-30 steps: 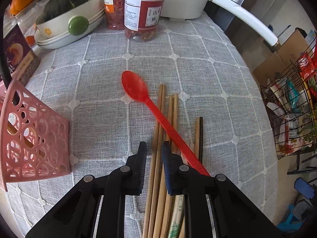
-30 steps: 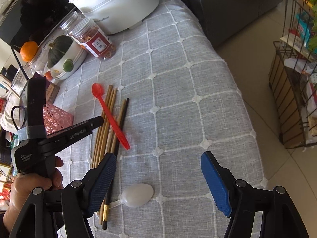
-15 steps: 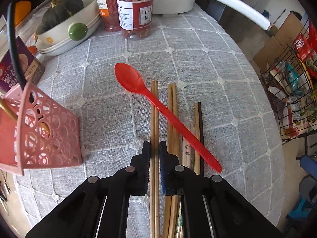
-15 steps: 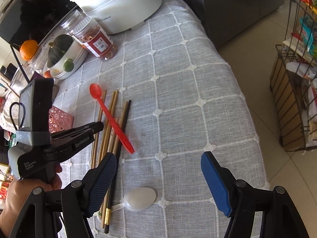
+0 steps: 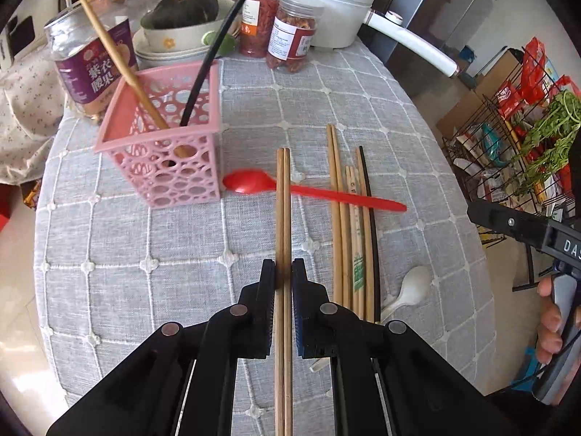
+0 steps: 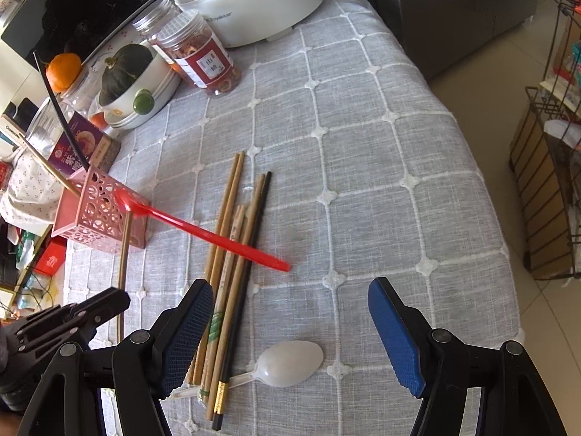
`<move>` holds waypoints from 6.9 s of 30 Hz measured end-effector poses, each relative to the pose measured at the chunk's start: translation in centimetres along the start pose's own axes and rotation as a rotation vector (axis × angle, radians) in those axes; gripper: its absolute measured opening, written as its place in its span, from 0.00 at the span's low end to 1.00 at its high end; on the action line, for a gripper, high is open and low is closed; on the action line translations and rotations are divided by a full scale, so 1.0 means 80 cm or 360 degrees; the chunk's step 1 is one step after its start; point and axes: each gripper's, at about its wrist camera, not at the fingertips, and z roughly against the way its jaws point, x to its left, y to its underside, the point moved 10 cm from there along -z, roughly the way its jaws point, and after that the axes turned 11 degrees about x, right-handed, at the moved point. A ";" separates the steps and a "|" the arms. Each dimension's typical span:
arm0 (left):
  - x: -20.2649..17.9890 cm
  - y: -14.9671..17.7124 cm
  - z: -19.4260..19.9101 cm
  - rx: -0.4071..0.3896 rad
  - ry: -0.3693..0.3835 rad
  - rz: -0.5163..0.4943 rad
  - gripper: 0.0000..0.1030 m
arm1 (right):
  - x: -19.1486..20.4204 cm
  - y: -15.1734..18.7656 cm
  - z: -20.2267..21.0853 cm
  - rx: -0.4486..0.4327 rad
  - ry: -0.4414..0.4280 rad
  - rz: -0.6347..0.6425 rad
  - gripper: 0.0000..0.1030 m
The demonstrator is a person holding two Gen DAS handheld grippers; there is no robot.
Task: Organize utensils
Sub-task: 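Lift the wooden chopsticks with the left tool while the right tool grasps the red spoon, then lower the chopsticks into the pink basket and open the left tool while the right tool carries the red spoon, then lower the red spoon into the pink basket and open the right tool, then grasp another wooden chopstick with the left tool and lift it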
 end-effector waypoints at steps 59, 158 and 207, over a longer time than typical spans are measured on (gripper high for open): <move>0.134 -0.040 0.242 -0.1269 0.0108 0.0359 0.09 | 0.228 -0.014 -0.016 -0.0405 -0.0051 0.0874 0.04; 0.117 -0.020 0.102 -0.0464 -0.0271 0.0267 0.79 | 0.210 -0.036 0.069 -0.0812 0.0020 0.0561 0.70; -0.082 -0.145 -0.139 0.0132 -0.0281 -0.0065 0.08 | -0.063 -0.009 0.018 -0.0093 0.0170 -0.0043 0.80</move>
